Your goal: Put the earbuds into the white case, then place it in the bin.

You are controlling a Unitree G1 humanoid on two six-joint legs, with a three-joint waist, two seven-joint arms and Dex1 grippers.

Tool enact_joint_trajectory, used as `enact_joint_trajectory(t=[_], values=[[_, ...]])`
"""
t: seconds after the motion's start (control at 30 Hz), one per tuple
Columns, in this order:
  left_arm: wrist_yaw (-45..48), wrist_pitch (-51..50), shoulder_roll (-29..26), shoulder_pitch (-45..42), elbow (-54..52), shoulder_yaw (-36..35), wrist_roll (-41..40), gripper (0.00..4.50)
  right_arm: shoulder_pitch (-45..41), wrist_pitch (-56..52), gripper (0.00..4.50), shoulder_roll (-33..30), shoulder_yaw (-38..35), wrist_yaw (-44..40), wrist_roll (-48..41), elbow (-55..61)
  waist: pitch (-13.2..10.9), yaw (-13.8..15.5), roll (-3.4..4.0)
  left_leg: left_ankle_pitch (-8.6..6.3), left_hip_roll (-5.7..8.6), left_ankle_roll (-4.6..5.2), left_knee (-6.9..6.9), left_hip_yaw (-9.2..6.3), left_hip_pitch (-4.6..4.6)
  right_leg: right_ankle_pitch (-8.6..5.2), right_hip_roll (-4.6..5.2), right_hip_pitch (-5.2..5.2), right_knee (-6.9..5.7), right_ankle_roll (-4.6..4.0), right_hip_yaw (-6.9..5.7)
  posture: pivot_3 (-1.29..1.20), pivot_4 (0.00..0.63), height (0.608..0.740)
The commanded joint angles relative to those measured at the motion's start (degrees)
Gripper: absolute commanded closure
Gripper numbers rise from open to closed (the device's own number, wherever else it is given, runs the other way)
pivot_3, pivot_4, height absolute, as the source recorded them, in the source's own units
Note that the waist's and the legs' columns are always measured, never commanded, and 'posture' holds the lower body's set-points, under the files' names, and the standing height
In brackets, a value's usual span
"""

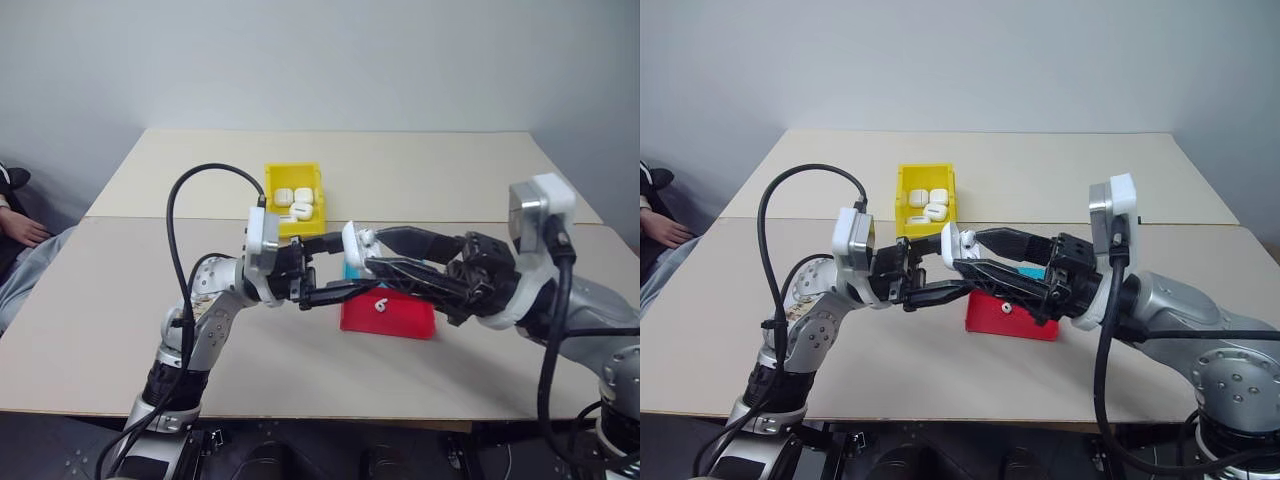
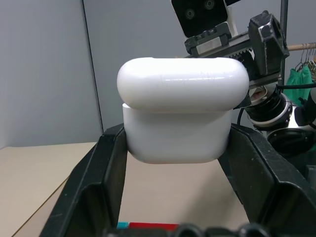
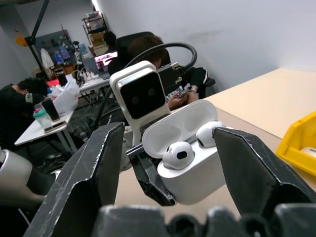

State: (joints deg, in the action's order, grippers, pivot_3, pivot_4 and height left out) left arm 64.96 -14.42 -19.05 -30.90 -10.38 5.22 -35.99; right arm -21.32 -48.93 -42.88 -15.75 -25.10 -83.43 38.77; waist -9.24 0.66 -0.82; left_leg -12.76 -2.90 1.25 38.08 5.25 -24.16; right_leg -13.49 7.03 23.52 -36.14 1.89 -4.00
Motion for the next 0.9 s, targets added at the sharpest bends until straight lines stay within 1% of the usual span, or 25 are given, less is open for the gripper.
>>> enact_joint_trajectory(t=[0.03, 0.1, 0.17, 0.2, 0.23, 0.3, 0.37, 0.4, 0.47, 0.5, 0.7, 0.77, 0.9], values=[[1.28, 1.92, -0.39, -0.75, 0.72, 0.11, 1.01, 1.75, -0.37, 2.01, 1.03, -3.0, -3.71, -3.73, -0.38, -0.15, 0.0, 0.0, 0.0, 0.0, 0.0, 0.0, 0.01, -0.01, 0.0, 0.0, 0.0, 0.0, 0.0, 0.0, 0.0, 0.0, 0.15, 0.74], [1.85, 2.16, -0.54, -1.24, 1.92, 0.99, 2.2, 1.75, -1.85, 1.73, 1.03, -6.09, -3.85, -6.95, 2.02, -1.23, 0.0, 0.01, -0.01, -0.01, 0.0, 0.01, 0.02, -0.01, 0.06, 0.0, 0.0, -0.09, 0.02, 0.0, -0.02, 0.0, 0.15, 0.74], [2.27, 2.88, -0.23, -1.88, 3.3, 2.1, 3.8, 1.75, -5.1, 1.44, 1.03, -9.27, -2.49, -9.94, 4.83, -3.4, 0.0, -0.03, -0.01, -0.01, 0.0, 0.02, 0.02, 0.01, 0.1, 0.0, 0.0, -0.14, 0.03, 0.01, -0.03, 0.0, 0.15, 0.74], [2.07, 3.22, -0.15, -2.5, 4.09, 3.01, 5.26, 1.75, -7.45, 0.98, 1.41, -10.6, -1.24, -11.42, 5.87, -4.97, -0.01, -0.05, -0.01, -0.01, 0.0, 0.02, 0.02, 0.0, 0.13, 0.0, 0.0, -0.15, 0.03, 0.01, -0.03, 0.0, 0.15, 0.74], [1.96, 3.62, 0.05, -3.1, 4.89, 3.73, 6.39, 1.75, -9.44, 0.7, 1.6, -11.67, -0.08, -13.05, 7.06, -6.19, 0.0, -0.04, -0.01, -0.01, 0.0, 0.02, 0.02, 0.0, 0.15, 0.0, 0.0, -0.17, 0.03, 0.01, -0.02, 0.0, 0.15, 0.74], [2.23, 4.27, 0.5, -4.61, 6.34, 5.05, 8.19, 1.75, -14.45, 0.7, 2.32, -13.16, 3.33, -16.71, 10.75, -8.04, -0.01, -0.02, -0.01, -0.01, -0.01, 0.02, 0.02, 0.0, 0.16, 0.0, -0.02, -0.21, 0.06, 0.0, -0.06, 0.0, 0.15, 0.74], [2.1, 4.0, 1.03, -6.07, 7.04, 6.08, 9.3, 1.75, -19.66, 0.44, 3.0, -12.72, 6.95, -18.62, 13.57, -9.89, -0.01, -0.12, -0.01, -0.02, -0.02, 0.03, 0.01, 0.0, 0.14, 0.0, -0.02, -0.2, 0.08, 0.0, -0.06, 0.0, 0.15, 0.74], [1.86, 4.02, 1.51, -6.57, 7.32, 6.31, 9.55, 1.75, -21.69, 0.21, 3.41, -12.09, 8.44, -19.28, 14.49, -10.56, -0.01, -0.11, -0.01, -0.04, -0.02, 0.06, 0.02, 0.0, 0.14, 0.0, -0.02, -0.17, 0.08, 0.0, -0.02, 0.0, 0.15, 0.74], [1.53, 4.1, 2.18, -7.09, 7.69, 6.54, 9.87, 1.75, -23.94, -0.04, 4.05, -11.3, 10.25, -20.49, 15.92, -11.22, -0.01, -0.03, -0.02, -0.04, -0.02, 0.07, 0.02, 0.0, 0.11, 0.0, -0.02, -0.16, 0.08, 0.01, -0.01, 0.0, 0.15, 0.74], [1.34, 4.1, 2.33, -7.34, 7.74, 6.74, 10.28, 1.75, -24.77, -0.03, 4.45, -10.94, 11.11, -21.06, 16.85, -11.17, -0.01, -0.02, -0.02, -0.05, -0.03, 0.08, 0.03, 0.0, 0.1, 0.0, -0.02, -0.15, 0.09, 0.0, -0.01, 0.0, 0.15, 0.74], [0.58, 4.48, 2.87, -7.42, 6.82, 6.77, 11.24, 1.75, -28.93, -0.4, 4.48, -9.58, 17.85, -22.17, 25.04, -9.61, -0.01, -0.02, -0.02, -0.06, -0.03, 0.1, 0.15, 0.01, 0.06, 0.01, -0.01, -0.14, 0.04, 0.02, -0.03, 0.0, 0.15, 0.74], [0.07, 3.91, 2.5, -7.53, 6.31, 7.01, 11.92, 1.75, -29.13, -0.34, 4.48, -9.38, 18.88, -22.92, 26.89, -9.34, -0.01, -0.02, -0.02, -0.06, -0.04, 0.1, 0.15, 0.01, 0.06, 0.01, -0.01, -0.14, 0.05, 0.02, -0.05, 0.0, 0.15, 0.74], [0.21, 5.54, 3.94, -6.72, 6.24, 5.53, 9.8, 1.75, -28.02, 0.16, 4.48, -10.22, 21.35, -24.81, 31.99, -8.72, -0.01, 0.03, -0.02, -0.07, -0.03, 0.11, 0.15, 0.01, 0.04, 0.01, 0.0, -0.14, 0.06, 0.02, -0.05, 0.0, 0.15, 0.74]])
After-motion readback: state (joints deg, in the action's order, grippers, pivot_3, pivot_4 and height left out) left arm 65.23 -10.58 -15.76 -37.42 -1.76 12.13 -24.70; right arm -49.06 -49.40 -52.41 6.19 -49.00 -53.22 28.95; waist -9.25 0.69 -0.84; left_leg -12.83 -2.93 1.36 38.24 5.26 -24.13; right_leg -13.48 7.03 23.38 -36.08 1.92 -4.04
